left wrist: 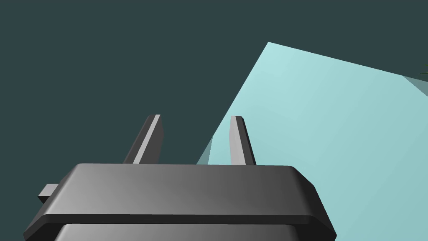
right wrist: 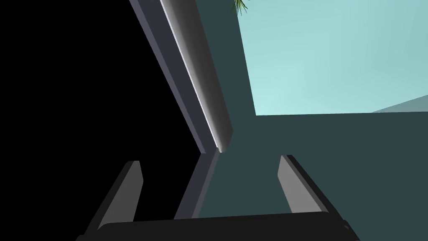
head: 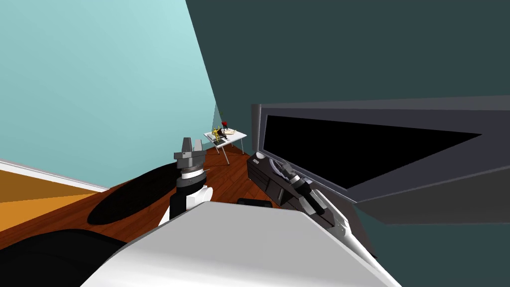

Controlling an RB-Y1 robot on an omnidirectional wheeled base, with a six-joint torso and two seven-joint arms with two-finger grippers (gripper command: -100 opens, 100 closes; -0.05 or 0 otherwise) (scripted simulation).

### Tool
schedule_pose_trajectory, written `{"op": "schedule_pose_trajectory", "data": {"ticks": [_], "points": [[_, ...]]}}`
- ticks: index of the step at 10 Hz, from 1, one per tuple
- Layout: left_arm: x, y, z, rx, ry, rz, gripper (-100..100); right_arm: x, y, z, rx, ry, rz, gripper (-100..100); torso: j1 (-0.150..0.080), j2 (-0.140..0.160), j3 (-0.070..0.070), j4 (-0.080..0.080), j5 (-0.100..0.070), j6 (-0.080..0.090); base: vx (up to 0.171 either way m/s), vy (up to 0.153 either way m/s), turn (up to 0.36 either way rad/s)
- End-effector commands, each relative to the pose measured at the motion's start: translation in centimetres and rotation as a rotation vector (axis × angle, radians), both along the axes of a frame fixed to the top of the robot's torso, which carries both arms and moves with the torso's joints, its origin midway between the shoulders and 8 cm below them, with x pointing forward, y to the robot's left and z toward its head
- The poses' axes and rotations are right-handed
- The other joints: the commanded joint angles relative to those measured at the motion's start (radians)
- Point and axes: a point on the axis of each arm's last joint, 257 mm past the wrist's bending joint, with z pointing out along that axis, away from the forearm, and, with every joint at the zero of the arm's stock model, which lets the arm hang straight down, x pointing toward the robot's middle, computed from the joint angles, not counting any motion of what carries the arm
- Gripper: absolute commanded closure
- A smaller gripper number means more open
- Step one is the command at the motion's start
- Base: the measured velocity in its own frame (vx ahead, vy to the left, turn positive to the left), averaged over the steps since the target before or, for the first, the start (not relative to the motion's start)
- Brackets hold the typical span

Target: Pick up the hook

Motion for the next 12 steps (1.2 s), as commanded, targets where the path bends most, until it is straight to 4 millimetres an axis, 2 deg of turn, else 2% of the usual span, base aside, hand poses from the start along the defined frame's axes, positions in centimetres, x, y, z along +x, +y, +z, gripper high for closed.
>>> {"op": "schedule_pose_trajectory", "data": {"ticks": [1, 2, 3, 4, 5, 6, 7, 12], "points": [[0.0, 0.0, 0.0, 0.0, 0.0, 0.0, 0, -0.2, -0.3, -1.2, -0.047, 0.016, 0.006, -100, 0.0, 0.0, 0.0, 0.0, 0.0, 0.0, 0.025, -0.026, 0.078], [0.0, 0.0, 0.0, 0.0, 0.0, 0.0, 0, -0.3, -0.8, -3.7, -0.125, 0.046, 0.018, -100, 0.001, 0.001, 0.001, 0.0, 0.0, 0.001, 0.024, -0.026, 0.168], [0.0, 0.0, 0.0, 0.0, 0.0, 0.0, 0, -0.3, -0.8, -3.7, -0.128, 0.046, 0.019, -100, 0.001, 0.001, 0.001, 0.0, 0.0, 0.0, 0.024, -0.023, 0.068], [0.0, 0.0, 0.0, 0.0, 0.0, 0.0, 0, -0.6, -1.2, -5.6, -0.202, 0.066, 0.038, -100, 0.001, 0.001, 0.001, 0.0, 0.0, 0.001, 0.035, -0.02, 0.15], [0.0, 0.0, 0.0, 0.0, 0.0, 0.0, 0, -0.5, -1.6, -6.3, -0.207, 0.079, 0.031, -100, 0.001, 0.0, 0.0, 0.0, 0.0, 0.0, 0.035, -0.021, 0.076], [0.0, 0.0, 0.0, 0.0, 0.0, 0.0, 0, -0.9, -2.5, -8.5, -0.282, 0.107, 0.047, -100, 0.001, 0.0, 0.0, 0.0, 0.0, 0.001, 0.039, -0.018, 0.131], [0.0, 0.0, 0.0, 0.0, 0.0, 0.0, 0, -0.9, -2.8, -8.9, -0.285, 0.114, 0.042, -100, 0.001, 0.0, 0.0, 0.0, 0.0, 0.0, 0.034, -0.018, 0.082], [0.0, 0.0, 0.0, 0.0, 0.0, 0.0, 0, -3.0, -6.7, -15.7, -0.494, 0.221, 0.086, -100, 0.003, 0.001, 0.0, 0.0, 0.001, 0.001, 0.034, -0.005, 0.129]]}}
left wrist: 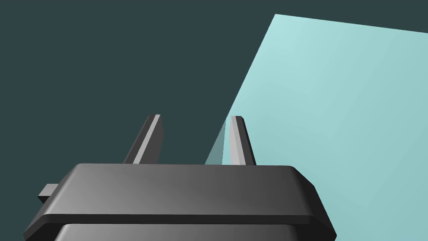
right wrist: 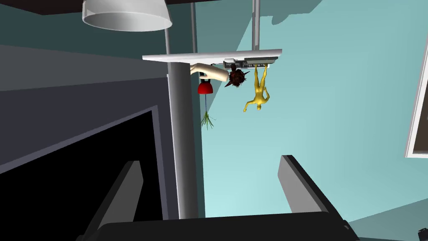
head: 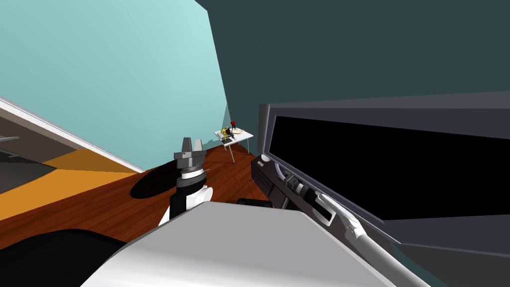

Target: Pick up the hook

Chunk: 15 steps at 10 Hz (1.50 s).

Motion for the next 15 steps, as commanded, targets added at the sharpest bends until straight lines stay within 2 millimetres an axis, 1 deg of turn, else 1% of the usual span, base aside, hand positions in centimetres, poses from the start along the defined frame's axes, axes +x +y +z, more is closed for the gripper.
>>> {"op": "schedule_pose_trajectory", "data": {"ticks": [1, 2, 3, 4, 5, 6, 7, 9, 10, 11, 12, 13, 14, 15], "points": [[0.0, 0.0, 0.0, 0.0, 0.0, 0.0, 0, -0.2, -1.5, -1.6, -0.04, 0.027, -0.002, -100, 0.0, 0.0, 0.0, 0.0, 0.0, 0.0, 0.033, 0.003, 0.103], [0.0, 0.0, 0.0, 0.0, 0.0, 0.0, 0, -1.2, -2.7, -3.3, -0.097, 0.059, 0.016, -100, 0.0, 0.0, 0.0, 0.0, 0.0, 0.0, 0.039, 0.009, 0.134], [0.0, 0.0, 0.0, 0.0, 0.0, 0.0, 0, -1.4, -3.9, -4.3, -0.112, 0.081, -0.004, -100, 0.0, -0.001, 0.0, 0.0, 0.0, 0.0, 0.034, 0.006, 0.093], [0.0, 0.0, 0.0, 0.0, 0.0, 0.0, 0, -2.7, -5.8, -6.3, -0.171, 0.126, 0.004, -100, 0.0, 0.0, 0.0, 0.0, 0.0, 0.001, 0.032, 0.02, 0.162], [0.0, 0.0, 0.0, 0.0, 0.0, 0.0, 0, -2.7, -6.2, -6.6, -0.175, 0.132, -0.001, -100, 0.001, 0.0, 0.0, 0.0, 0.0, 0.0, 0.027, 0.016, 0.101], [0.0, 0.0, 0.0, 0.0, 0.0, 0.0, 0, -4.0, -7.4, -8.0, -0.221, 0.166, 0.017, -100, 0.001, 0.0, 0.0, 0.0, 0.0, 0.001, 0.036, 0.03, 0.182], [0.0, 0.0, 0.0, 0.0, 0.0, 0.0, 0, -4.2, -8.2, -8.5, -0.23, 0.179, 0.005, -100, 0.002, 0.0, 0.0, 0.0, 0.001, 0.0, 0.032, 0.023, 0.083], [0.0, 0.0, 0.0, 0.0, 0.0, 0.0, 0, -4.3, -8.5, -8.7, -0.235, 0.185, 0.0, -100, 0.001, 0.001, 0.001, 0.0, 0.0, 0.001, 0.005, 0.004, -0.024], [0.0, 0.0, 0.0, 0.0, 0.0, 0.0, 0, -5.8, -10.2, -10.2, -0.281, 0.227, 0.011, -100, 0.001, 0.002, 0.001, 0.001, 0.0, 0.001, 0.014, 0.023, 0.173], [0.0, 0.0, 0.0, 0.0, 0.0, 0.0, 0, -6.0, -11.0, -10.7, -0.29, 0.24, -0.001, -100, 0.002, 0.002, 0.001, 0.0, 0.0, 0.0, 0.023, 0.023, 0.106], [0.0, 0.0, 0.0, 0.0, 0.0, 0.0, 0, -7.6, -12.8, -12.0, -0.334, 0.285, 0.006, -100, 0.002, 0.001, 0.001, 0.0, 0.0, 0.001, 0.027, 0.04, 0.162], [0.0, 0.0, 0.0, 0.0, 0.0, 0.0, 0, -7.9, -13.5, -12.4, -0.342, 0.296, -0.004, -100, 0.003, 0.001, 0.0, 0.0, 0.001, 0.0, 0.029, 0.033, 0.069], [0.0, 0.0, 0.0, 0.0, 0.0, 0.0, 0, -9.5, -15.0, -13.4, -0.377, 0.337, 0.007, -100, 0.002, 0.001, 0.0, 0.0, 0.001, 0.001, 0.035, 0.045, 0.165], [0.0, 0.0, 0.0, 0.0, 0.0, 0.0, 0, -9.9, -16.0, -13.8, -0.39, 0.353, -0.009, -100, 0.003, 0.0, 0.0, 0.0, 0.001, 0.0, 0.034, 0.028, 0.073]]}}
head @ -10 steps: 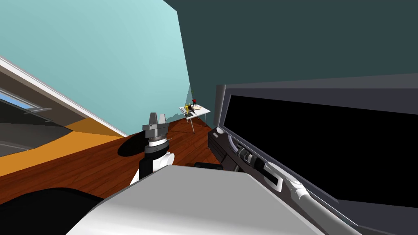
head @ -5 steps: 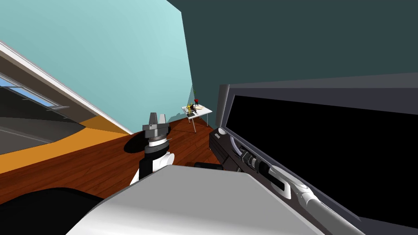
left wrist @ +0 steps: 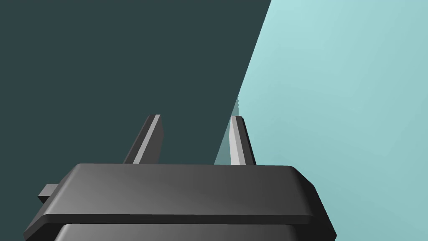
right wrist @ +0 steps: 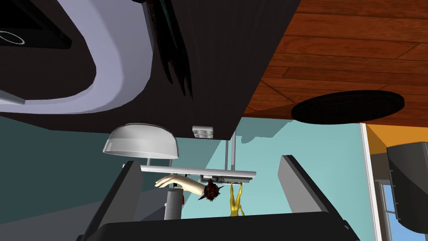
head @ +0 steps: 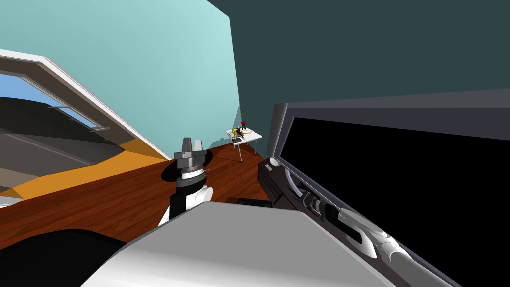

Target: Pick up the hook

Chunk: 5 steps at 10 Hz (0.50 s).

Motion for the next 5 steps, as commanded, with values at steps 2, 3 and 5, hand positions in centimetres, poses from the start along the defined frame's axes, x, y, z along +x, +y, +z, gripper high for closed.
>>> {"op": "schedule_pose_trajectory", "data": {"ticks": [2, 3, 5], "points": [[0.0, 0.0, 0.0, 0.0, 0.0, 0.0, 0, -2.2, -2.8, -1.5, -0.049, 0.061, -0.006, -100, -0.001, 0.001, 0.0, 0.0, 0.0, 0.0, 0.015, 0.023, 0.049], [0.0, 0.0, 0.0, 0.0, 0.0, 0.0, 0, -4.2, -4.8, -2.4, -0.085, 0.111, -0.012, -100, 0.0, 0.001, 0.001, 0.0, 0.0, -0.001, 0.032, 0.069, 0.241], [0.0, 0.0, 0.0, 0.0, 0.0, 0.0, 0, -4.6, -5.8, -2.7, -0.099, 0.122, -0.026, -100, 0.002, 0.0, 0.0, 0.0, 0.001, 0.0, 0.031, 0.044, 0.038]]}}
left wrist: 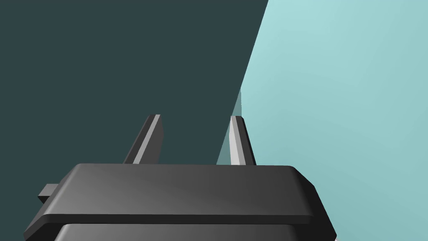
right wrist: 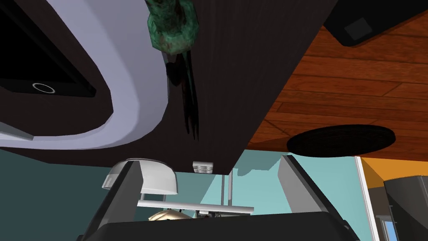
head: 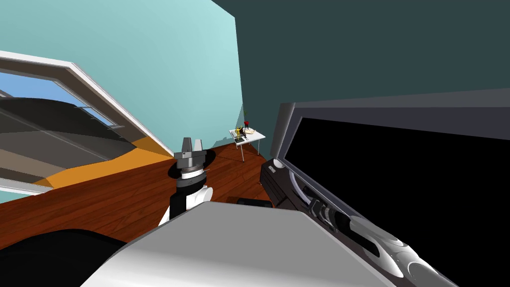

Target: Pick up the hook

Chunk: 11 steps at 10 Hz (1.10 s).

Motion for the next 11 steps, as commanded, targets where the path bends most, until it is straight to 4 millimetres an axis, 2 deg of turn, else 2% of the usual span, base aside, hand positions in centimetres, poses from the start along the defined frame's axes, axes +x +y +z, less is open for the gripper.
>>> {"op": "schedule_pose_trajectory", "data": {"ticks": [1, 3, 4, 8, 9, 11], "points": [[0.0, 0.0, 0.0, 0.0, 0.0, 0.0, 0, -2.1, -2.0, -0.8, -0.032, 0.051, -0.004, -100, 0.0, 0.0, 0.0, 0.0, 0.0, 0.0, 0.016, 0.041, 0.152], [0.0, 0.0, 0.0, 0.0, 0.0, 0.0, 0, -6.7, -6.7, -2.0, -0.105, 0.154, -0.039, -100, 0.002, 0.0, 0.0, 0.0, 0.0, -0.001, 0.038, 0.086, 0.208], [0.0, 0.0, 0.0, 0.0, 0.0, 0.0, 0, -6.8, -6.9, -2.0, -0.108, 0.157, -0.043, -100, 0.004, -0.001, 0.0, 0.0, 0.001, 0.0, 0.039, 0.069, 0.026], [0.0, 0.0, 0.0, 0.0, 0.0, 0.0, 0, -14.1, -13.1, -2.3, -0.201, 0.309, -0.103, -100, 0.003, -0.001, -0.001, 0.0, 0.001, 0.0, 0.04, 0.075, 0.131], [0.0, 0.0, 0.0, 0.0, 0.0, 0.0, 0, -14.1, -13.1, -2.3, -0.201, 0.309, -0.103, -100, 0.003, -0.001, 0.0, 0.0, 0.001, 0.0, 0.03, 0.056, 0.025], [0.0, 0.0, 0.0, 0.0, 0.0, 0.0, 0, -16.5, -15.0, -2.1, -0.23, 0.356, -0.128, -100, 0.002, 0.001, 0.0, 0.0, 0.0, 0.0, 0.02, 0.051, 0.076]]}}
